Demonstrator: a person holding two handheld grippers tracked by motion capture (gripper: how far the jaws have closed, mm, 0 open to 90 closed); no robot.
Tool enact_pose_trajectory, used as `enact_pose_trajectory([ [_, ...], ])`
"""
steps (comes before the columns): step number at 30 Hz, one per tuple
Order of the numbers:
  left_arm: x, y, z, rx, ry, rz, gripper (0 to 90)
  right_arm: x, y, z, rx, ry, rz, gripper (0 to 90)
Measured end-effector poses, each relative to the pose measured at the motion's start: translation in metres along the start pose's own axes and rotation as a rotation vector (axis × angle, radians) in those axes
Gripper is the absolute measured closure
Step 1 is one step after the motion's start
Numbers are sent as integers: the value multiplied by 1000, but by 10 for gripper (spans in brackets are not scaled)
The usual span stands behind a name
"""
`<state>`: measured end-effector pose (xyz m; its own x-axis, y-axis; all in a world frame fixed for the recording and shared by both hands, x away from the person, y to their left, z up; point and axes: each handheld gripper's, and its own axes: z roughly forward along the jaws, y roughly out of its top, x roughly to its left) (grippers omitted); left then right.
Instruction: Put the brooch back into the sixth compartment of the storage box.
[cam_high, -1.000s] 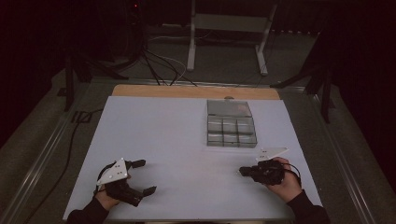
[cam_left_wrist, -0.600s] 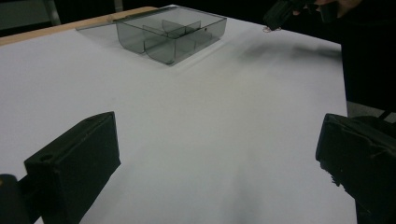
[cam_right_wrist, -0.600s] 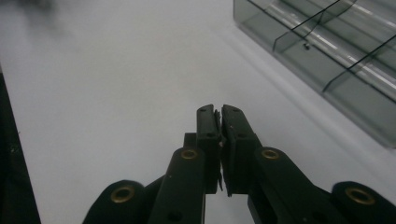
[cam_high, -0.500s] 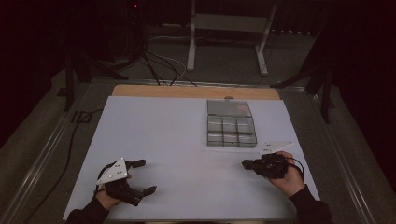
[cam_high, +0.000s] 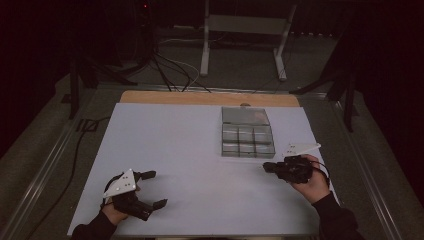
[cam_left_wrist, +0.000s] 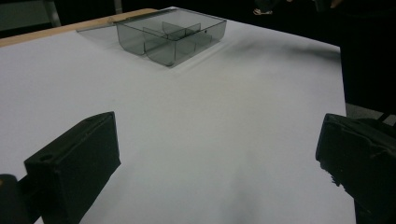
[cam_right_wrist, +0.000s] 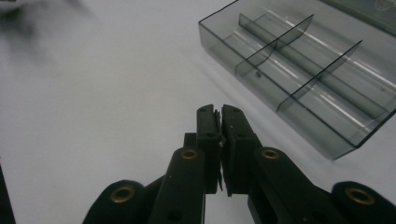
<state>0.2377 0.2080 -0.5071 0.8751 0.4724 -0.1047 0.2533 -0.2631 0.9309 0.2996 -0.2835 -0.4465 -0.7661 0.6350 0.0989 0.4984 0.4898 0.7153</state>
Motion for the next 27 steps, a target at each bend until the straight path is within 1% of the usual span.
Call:
enact_pose_trajectory([
  [11,0,0,0,1,-2,1,11,-11,9,-4,-7,-31,7,864],
  [13,0,0,0,5,0,6,11,-15,11,-5,-9,-35,14,864],
  [16,0,0,0,2,-2,2,10,-19,13,-4,-2,-45,18,864],
  [18,0,0,0,6,1,7,11,-22,15,-4,-3,-49,22,864],
  [27,0,0,0,6,-2,7,11,-29,21,-3,4,-66,31,864],
])
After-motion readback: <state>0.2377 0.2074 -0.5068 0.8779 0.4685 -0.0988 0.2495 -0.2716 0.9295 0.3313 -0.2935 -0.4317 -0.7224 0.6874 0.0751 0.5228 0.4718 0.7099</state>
